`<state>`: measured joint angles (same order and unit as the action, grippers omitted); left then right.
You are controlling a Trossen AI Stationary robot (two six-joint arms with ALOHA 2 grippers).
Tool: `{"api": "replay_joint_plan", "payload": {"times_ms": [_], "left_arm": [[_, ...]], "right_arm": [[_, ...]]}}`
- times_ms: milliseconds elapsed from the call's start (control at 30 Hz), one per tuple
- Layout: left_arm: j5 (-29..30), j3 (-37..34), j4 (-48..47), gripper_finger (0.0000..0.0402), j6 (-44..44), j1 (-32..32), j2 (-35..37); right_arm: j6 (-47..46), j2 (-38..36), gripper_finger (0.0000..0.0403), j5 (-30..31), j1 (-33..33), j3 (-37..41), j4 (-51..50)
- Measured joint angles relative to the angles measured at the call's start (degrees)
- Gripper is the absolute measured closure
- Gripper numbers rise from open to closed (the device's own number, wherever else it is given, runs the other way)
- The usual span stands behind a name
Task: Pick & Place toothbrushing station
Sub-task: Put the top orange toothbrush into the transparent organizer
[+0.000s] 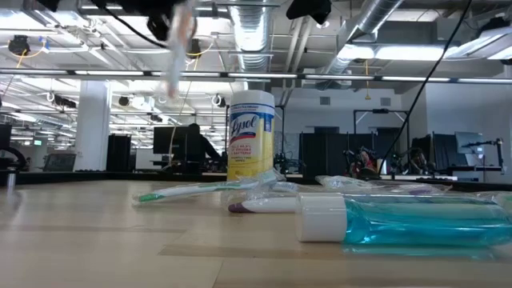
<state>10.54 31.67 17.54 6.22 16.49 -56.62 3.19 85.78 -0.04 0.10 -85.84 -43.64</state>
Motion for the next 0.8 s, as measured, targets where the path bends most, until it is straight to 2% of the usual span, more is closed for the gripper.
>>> {"api": "replay_joint_plan", "payload": {"times_ms": [233,800], "left_arm": [[0.1,-0.5,-2.8,0.0391,1.3,10.9,4.9],[0.8,-0.5,-2.6,0.039,2.2,32.9,4.8]], "right_arm": [[-0.2,0.0,0.0403,0.0,-0.3,0.0,0.7],[-1.7,0.0,0.0403,0.0,-0.1,0.0,3.2]]}}
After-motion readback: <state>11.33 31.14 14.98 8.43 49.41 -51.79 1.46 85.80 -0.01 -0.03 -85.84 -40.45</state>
